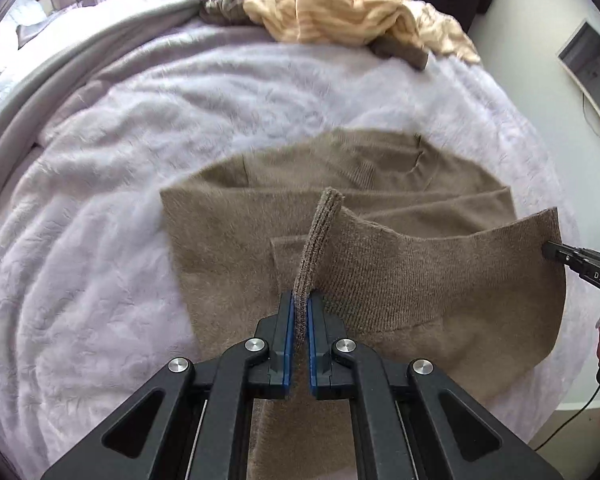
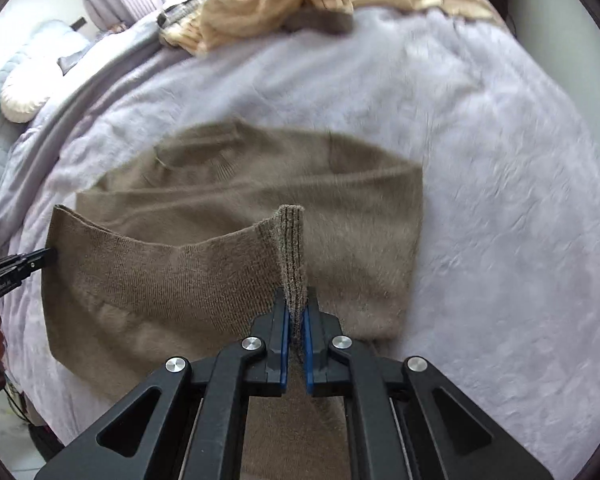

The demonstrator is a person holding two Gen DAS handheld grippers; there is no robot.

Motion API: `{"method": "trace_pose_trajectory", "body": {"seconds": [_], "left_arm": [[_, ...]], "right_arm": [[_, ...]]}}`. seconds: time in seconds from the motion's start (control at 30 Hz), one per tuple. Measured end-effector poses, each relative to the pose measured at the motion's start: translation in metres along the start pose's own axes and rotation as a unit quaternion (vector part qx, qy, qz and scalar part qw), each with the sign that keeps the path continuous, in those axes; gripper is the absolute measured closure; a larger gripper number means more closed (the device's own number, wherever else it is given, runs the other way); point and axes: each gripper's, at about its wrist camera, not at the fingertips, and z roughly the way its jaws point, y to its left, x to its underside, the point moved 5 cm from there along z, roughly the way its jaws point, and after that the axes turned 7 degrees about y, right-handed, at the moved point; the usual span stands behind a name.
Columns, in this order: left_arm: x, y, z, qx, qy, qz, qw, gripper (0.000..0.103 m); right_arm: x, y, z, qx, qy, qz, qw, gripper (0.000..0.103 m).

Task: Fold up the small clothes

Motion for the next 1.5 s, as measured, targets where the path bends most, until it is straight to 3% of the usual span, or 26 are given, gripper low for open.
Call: {"method": "trace_pose_trajectory", "body": {"seconds": [0.1,0.2,0.4,0.6,0.67,0.7,0.73,0.8,0.9,1.0,1.17,1.3,1.4,1.5], "left_arm": [[-0.018,0.000,-0.020,-0.003,-0.037,-0.007,0.9993,0.097],[-0.039,0.005,-0.018,-0.015,-0.057,-0.015,0.9982,0.097],[-0.068,0.026,0.043,-0.059,-0.041,-0.034,0.9968,0.097],[-0.065,0.043,0.095,-0.083,-0.023,-0.054,0.9948,0.096],[-0.064,0.047,0.099,-0.084,-0.025,-0.062,0.9942,0.088],[-0.064,0.051,0.098,-0.100,-0.031,-0.068,0.9922,0.070],[-0.063,0.057,0.095,-0.119,-0.038,-0.073,0.9895,0.046],[-0.061,0.068,0.089,-0.148,-0.049,-0.087,0.9840,0.030],[-0.053,0.080,0.073,-0.148,-0.046,-0.106,0.9822,0.030],[-0.041,0.079,0.052,-0.129,-0.050,-0.106,0.9846,0.030],[0.001,0.054,0.040,-0.074,-0.022,-0.095,0.9925,0.030],[0.040,0.053,0.072,-0.101,0.027,-0.108,0.9886,0.030],[0.062,0.070,0.076,-0.073,0.031,-0.156,0.9847,0.030],[0.073,0.078,0.067,-0.079,0.039,-0.164,0.9825,0.030]], "right_arm": [[-0.021,0.000,-0.023,0.000,-0.033,-0.009,0.999,0.097],[-0.054,0.002,-0.022,0.008,-0.048,-0.012,0.999,0.097],[-0.105,-0.006,0.044,-0.001,-0.029,-0.001,1.000,0.097],[-0.107,-0.026,0.112,-0.013,0.001,0.046,0.999,0.096],[-0.105,-0.033,0.115,-0.027,-0.004,0.067,0.997,0.095],[-0.105,-0.038,0.114,-0.036,-0.009,0.083,0.996,0.093],[-0.104,-0.043,0.113,-0.040,-0.015,0.099,0.994,0.087],[-0.102,-0.055,0.107,-0.025,-0.028,0.128,0.991,0.082],[-0.094,-0.078,0.094,0.029,-0.038,0.179,0.983,0.081],[-0.078,-0.076,0.071,-0.012,-0.053,0.192,0.980,0.081],[-0.020,-0.027,0.049,-0.059,-0.038,0.122,0.990,0.081],[0.029,-0.009,0.076,-0.039,0.017,0.092,0.995,0.082],[0.044,-0.017,0.078,-0.026,0.010,0.091,0.995,0.086],[0.054,-0.032,0.069,-0.013,0.010,0.118,0.993,0.088]]}}
